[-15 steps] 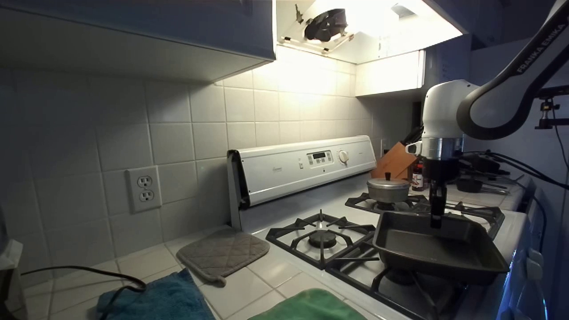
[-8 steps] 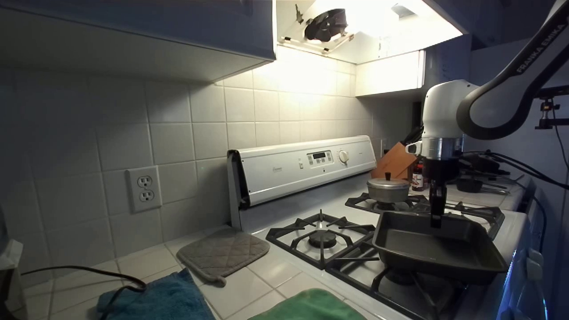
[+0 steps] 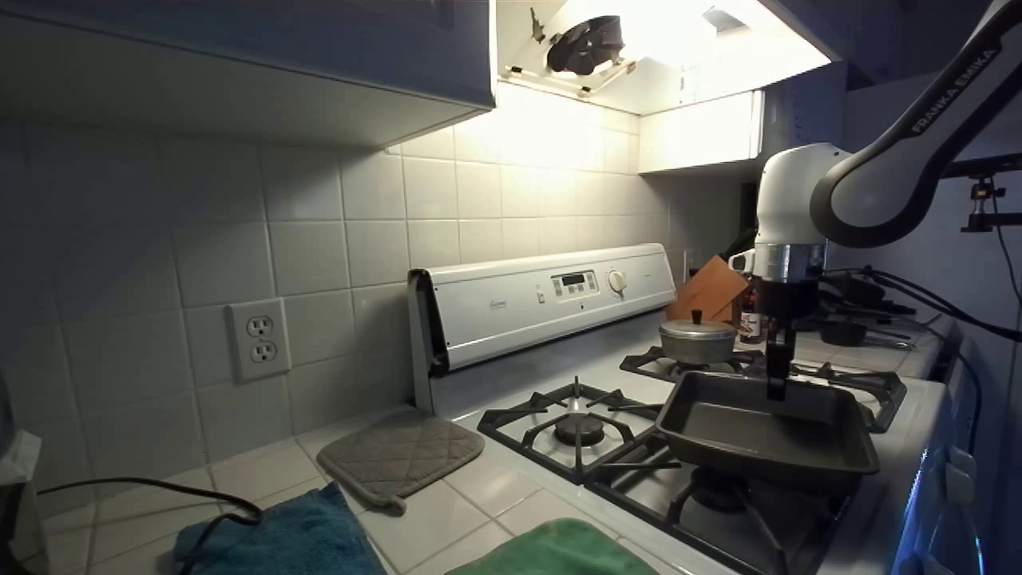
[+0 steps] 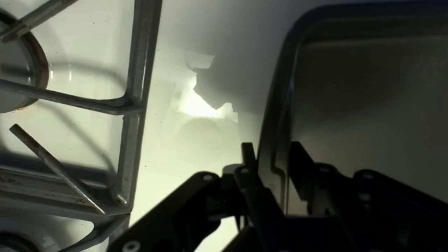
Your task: Move the baking pan backwards
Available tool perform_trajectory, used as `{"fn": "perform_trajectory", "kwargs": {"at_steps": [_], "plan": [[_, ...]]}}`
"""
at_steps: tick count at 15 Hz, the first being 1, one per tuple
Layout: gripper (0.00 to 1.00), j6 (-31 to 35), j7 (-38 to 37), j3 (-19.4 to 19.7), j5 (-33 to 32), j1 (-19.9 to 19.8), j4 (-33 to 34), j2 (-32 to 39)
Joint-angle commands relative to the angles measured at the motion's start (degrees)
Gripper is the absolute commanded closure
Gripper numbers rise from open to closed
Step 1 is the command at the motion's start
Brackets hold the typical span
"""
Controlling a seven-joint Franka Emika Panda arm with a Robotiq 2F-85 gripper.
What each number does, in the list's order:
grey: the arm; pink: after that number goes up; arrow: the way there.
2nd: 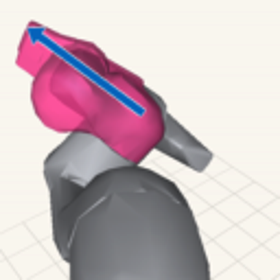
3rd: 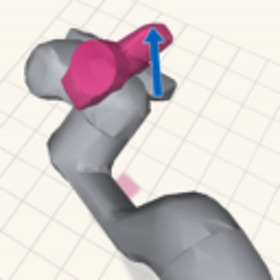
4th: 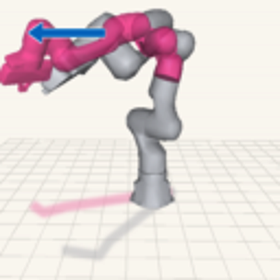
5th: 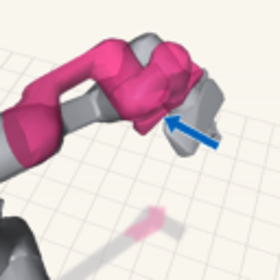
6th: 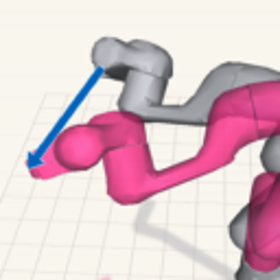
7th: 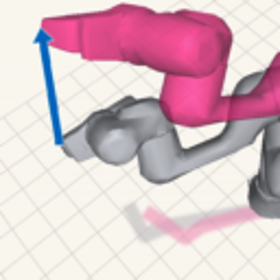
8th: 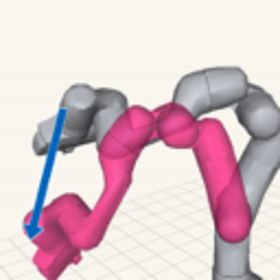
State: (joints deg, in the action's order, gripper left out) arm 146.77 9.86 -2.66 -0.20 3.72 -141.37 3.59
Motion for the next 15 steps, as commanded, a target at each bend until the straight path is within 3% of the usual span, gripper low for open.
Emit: {"fn": "perform_trajectory", "kwargs": {"at_steps": [1,15], "plan": [[0.93,-0.2,-2.3,0.3,-0.9,-0.8,2.7,2.1],[0.93,-2.2,-7.4,0.2,-1.3,0.0,16.7,12.2]]}}
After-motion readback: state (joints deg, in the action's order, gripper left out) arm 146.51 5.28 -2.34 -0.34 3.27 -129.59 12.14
